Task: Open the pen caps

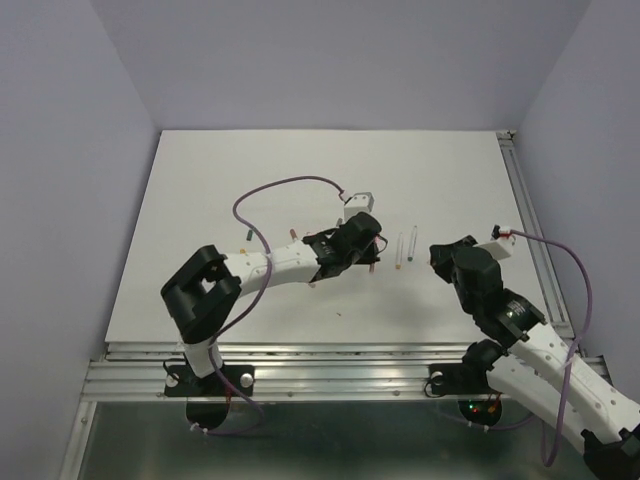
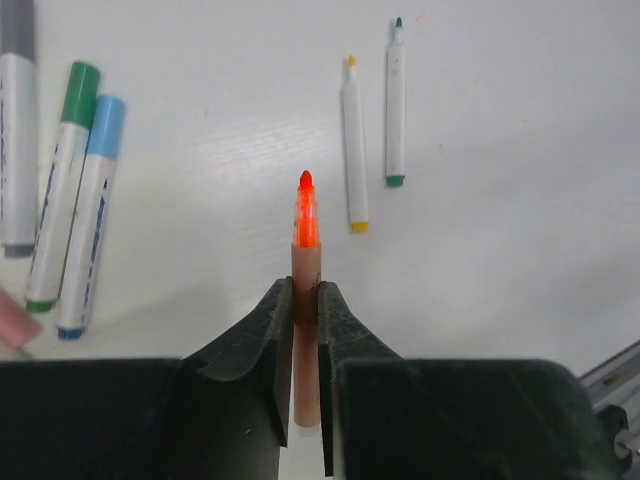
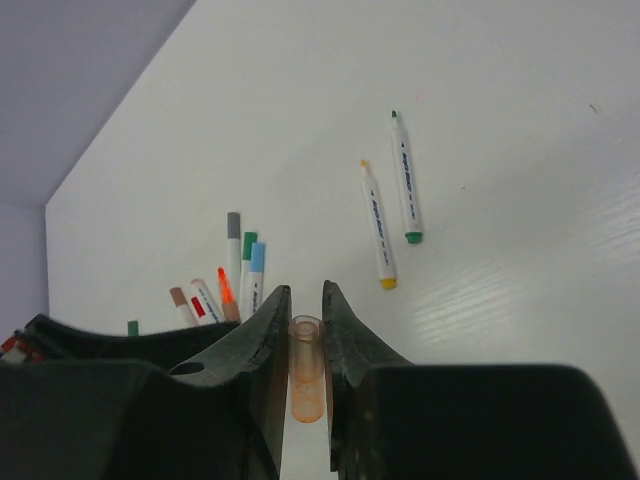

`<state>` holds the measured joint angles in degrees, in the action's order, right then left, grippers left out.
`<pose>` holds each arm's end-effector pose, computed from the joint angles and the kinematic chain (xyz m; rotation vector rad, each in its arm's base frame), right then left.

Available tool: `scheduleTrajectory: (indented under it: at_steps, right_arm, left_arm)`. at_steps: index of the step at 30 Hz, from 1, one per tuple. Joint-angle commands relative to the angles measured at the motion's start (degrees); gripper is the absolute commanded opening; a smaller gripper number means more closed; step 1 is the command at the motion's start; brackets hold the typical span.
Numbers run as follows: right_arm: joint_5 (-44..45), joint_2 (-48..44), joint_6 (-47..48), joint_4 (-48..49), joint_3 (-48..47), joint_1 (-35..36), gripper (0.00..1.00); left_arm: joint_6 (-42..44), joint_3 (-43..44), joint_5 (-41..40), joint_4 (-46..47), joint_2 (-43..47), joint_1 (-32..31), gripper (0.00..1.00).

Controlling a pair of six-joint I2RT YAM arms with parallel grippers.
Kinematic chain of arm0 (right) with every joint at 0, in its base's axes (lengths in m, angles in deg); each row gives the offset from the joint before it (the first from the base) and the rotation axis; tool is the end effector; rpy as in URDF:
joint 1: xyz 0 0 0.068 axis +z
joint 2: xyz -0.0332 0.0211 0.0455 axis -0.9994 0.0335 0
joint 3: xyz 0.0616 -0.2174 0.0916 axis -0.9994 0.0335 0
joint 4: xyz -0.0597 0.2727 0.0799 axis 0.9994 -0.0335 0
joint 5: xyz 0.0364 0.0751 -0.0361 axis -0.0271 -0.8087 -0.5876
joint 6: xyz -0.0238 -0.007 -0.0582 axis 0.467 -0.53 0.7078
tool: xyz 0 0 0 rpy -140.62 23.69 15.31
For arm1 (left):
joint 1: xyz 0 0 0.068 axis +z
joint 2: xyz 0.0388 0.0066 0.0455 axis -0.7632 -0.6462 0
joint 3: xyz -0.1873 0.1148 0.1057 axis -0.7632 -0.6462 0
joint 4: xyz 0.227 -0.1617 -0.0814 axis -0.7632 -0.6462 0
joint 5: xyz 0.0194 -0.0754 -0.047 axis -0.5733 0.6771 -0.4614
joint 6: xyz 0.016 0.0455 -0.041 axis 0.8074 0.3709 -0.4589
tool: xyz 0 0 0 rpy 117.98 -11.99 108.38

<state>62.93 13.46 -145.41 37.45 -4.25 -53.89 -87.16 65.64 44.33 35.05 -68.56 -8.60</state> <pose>0.1930 0.0982 0.2385 0.7343 1.8237 0.4464 0.2267 -0.3445 0.1900 0.1456 2.1795 -0.7837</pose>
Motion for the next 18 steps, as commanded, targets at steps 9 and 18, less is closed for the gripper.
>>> scheduleTrajectory:
  at_steps: [9, 18]
  right_arm:
    - [-2.9, -4.3, -1.0, -2.0, -0.4, 0.2, 0.01]
    - [-3.4, -3.1, 0.1, -1.0, 0.1, 0.1, 0.04]
  left_arm:
    - [7.5, 24.3, 3.4, -4.4, -23.1, 3.8, 0.00]
    - [7.5, 32.7, 3.7, -6.9, -31.2, 4.0, 0.00]
